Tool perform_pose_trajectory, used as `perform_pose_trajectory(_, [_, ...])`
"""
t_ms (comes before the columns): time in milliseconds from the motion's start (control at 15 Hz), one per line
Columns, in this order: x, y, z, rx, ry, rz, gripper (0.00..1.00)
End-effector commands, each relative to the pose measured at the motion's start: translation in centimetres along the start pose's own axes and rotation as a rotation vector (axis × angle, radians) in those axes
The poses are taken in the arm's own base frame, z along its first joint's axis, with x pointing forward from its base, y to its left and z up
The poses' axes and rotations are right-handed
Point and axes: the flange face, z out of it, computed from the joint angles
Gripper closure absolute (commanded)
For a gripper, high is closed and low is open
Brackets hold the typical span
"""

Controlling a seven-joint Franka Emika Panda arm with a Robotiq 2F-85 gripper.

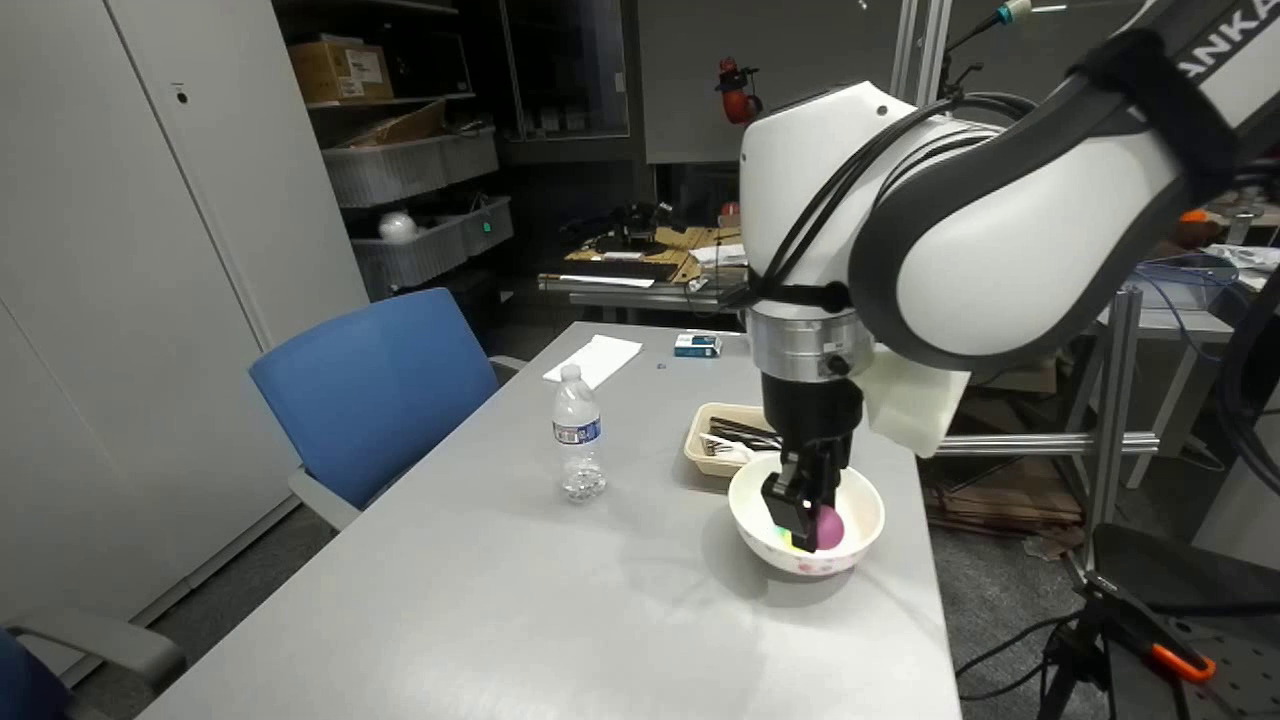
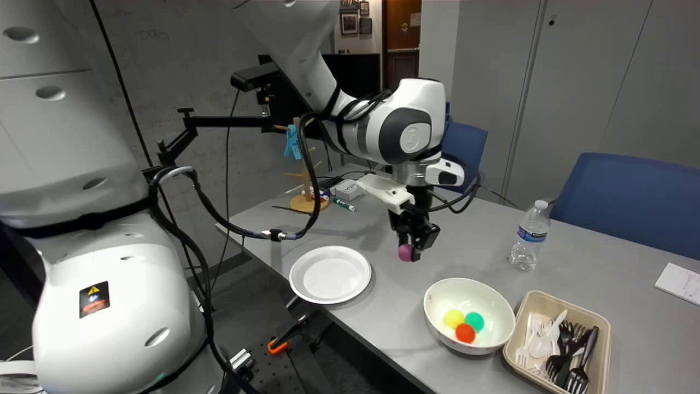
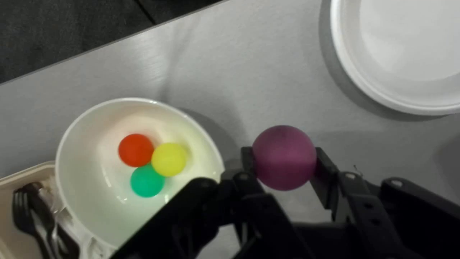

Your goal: Put the purple ball in the bowl

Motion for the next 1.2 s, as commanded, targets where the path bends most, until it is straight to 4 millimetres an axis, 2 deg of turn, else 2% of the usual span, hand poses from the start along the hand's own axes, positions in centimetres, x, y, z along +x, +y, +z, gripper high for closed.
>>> perform_pose_trajectory(0, [2.0,5.2,0.8,-0.043,0.068,0.061,0.84])
perform_pose_trajectory(133, [2.6,7.9,1.7,-0.053,0.096,0.109,0.84])
perform_pose_trajectory(333, [3.1,10.5,3.6,-0.043,0.125,0.199,0.84])
perform_pose_trajectory(667, [3.8,11.8,6.8,-0.033,0.146,0.374,0.83])
perform_pose_trajectory(733, [3.9,11.8,7.3,-0.035,0.147,0.396,0.34])
perform_pose_trajectory(867, [4.0,12.0,7.9,-0.035,0.146,0.431,0.31])
perform_pose_trajectory(1133, [4.4,12.1,8.6,-0.043,0.139,0.462,0.02])
